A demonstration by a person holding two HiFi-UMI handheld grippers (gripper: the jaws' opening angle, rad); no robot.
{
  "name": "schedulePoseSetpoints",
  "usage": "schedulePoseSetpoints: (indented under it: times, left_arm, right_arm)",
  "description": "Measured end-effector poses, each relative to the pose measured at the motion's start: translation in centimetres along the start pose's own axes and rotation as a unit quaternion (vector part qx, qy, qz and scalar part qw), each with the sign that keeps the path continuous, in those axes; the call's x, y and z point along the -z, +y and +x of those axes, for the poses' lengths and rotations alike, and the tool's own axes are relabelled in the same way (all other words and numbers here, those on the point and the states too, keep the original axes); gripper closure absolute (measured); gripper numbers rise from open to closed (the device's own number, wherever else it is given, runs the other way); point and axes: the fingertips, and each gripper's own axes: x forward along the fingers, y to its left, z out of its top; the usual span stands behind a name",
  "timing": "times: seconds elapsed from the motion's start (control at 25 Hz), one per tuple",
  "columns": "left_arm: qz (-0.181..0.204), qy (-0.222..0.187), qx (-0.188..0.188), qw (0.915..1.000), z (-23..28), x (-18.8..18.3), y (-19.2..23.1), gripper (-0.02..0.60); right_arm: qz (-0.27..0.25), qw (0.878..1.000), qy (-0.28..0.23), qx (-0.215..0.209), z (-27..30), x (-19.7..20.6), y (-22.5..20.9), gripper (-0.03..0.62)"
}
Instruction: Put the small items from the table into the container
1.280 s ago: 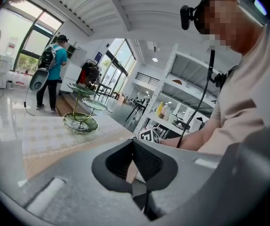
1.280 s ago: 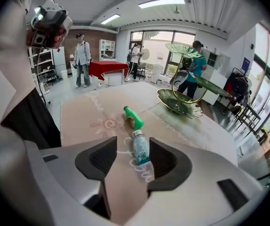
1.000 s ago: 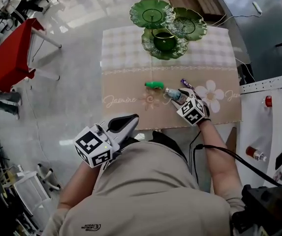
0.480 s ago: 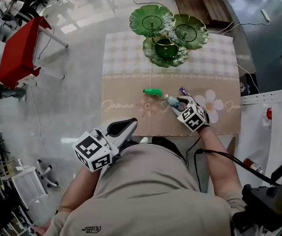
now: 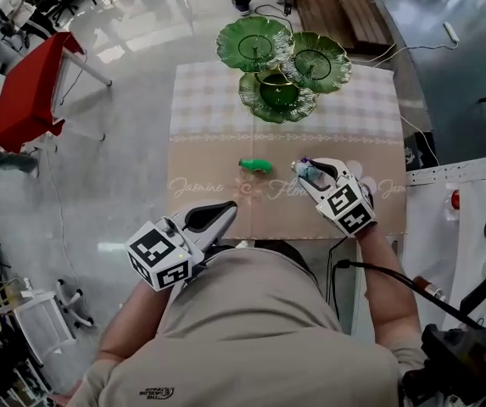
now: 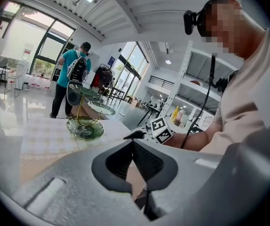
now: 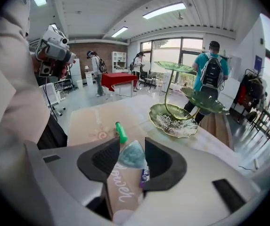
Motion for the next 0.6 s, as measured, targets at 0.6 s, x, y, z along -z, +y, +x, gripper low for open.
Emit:
schedulePoseSetpoints:
  times: [0.6]
  left_arm:
    - [-0.013,-0.017,-0.003,0.9998,-0.7,-0.1,0.6,0.574]
  right_arm:
    - [-0.065,0.996,-0.05,0.04,-4.9,-10.1,-6.1,0.425]
